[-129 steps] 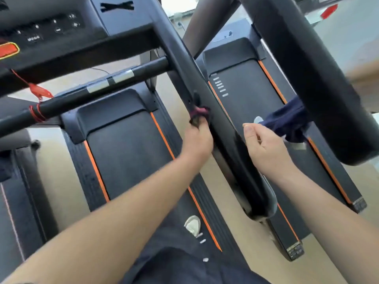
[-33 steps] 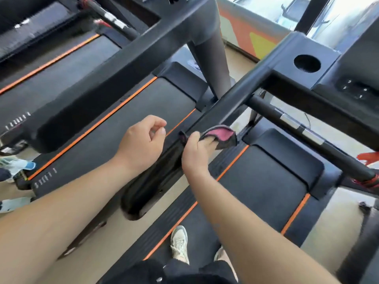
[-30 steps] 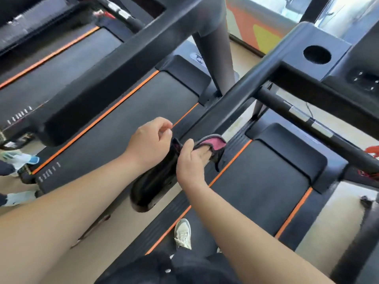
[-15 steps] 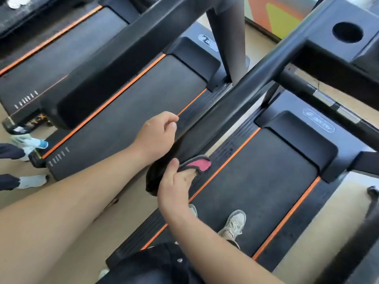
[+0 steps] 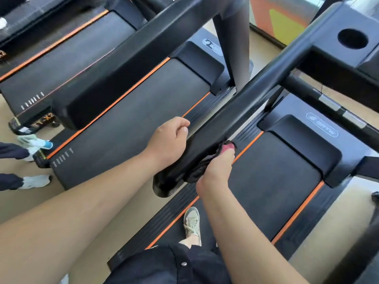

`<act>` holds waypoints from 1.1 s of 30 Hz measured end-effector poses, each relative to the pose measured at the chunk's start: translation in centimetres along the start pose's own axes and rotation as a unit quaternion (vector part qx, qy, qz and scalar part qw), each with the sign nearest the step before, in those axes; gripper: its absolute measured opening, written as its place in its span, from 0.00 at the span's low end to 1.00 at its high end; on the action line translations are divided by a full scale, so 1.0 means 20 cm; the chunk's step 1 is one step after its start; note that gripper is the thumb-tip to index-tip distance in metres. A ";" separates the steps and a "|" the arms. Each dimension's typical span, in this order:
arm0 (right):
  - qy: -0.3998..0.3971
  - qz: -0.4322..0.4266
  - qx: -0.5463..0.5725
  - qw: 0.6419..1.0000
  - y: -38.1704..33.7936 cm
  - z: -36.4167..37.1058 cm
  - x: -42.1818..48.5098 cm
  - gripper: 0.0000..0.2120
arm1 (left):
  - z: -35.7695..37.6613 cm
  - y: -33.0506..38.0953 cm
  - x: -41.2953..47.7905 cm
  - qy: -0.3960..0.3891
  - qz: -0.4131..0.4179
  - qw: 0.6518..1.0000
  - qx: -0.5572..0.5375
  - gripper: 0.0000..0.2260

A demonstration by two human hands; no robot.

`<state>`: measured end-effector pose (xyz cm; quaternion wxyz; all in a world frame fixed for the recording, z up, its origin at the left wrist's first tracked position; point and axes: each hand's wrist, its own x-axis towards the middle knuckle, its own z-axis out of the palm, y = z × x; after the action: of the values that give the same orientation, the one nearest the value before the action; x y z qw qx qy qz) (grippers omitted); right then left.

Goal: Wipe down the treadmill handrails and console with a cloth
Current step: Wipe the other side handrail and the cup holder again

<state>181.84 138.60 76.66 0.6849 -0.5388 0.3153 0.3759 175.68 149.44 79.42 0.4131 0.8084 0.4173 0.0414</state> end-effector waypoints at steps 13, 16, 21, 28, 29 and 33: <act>-0.072 -0.075 -0.085 0.991 -0.01 0.06 -0.06 0.32 | 0.01 0.00 -0.03 0.000 0.004 1.000 -0.026 0.14; -0.063 -0.143 -0.160 0.975 0.11 0.07 -0.11 0.35 | 0.02 -0.02 -0.04 -0.003 0.001 1.000 -0.021 0.15; -0.098 -0.113 -0.259 0.954 0.37 0.01 -0.40 0.34 | 0.01 -0.09 -0.06 -0.011 -0.020 0.999 -0.029 0.15; 0.036 -0.084 -0.155 0.984 0.05 0.10 0.07 0.28 | -0.05 -0.12 -0.05 -0.013 -0.048 0.997 -0.055 0.13; 0.004 -0.074 -0.141 0.987 0.01 0.08 0.20 0.29 | -0.05 -0.10 -0.05 -0.016 -0.046 0.997 -0.058 0.13; -0.073 -0.056 -0.098 0.991 -0.04 0.00 0.27 0.36 | -0.02 -0.05 -0.04 -0.027 -0.028 0.998 -0.058 0.13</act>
<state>185.31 139.50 72.51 0.6700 -0.5914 0.1948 0.4043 174.37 149.42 79.30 0.4712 0.7720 0.4254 0.0324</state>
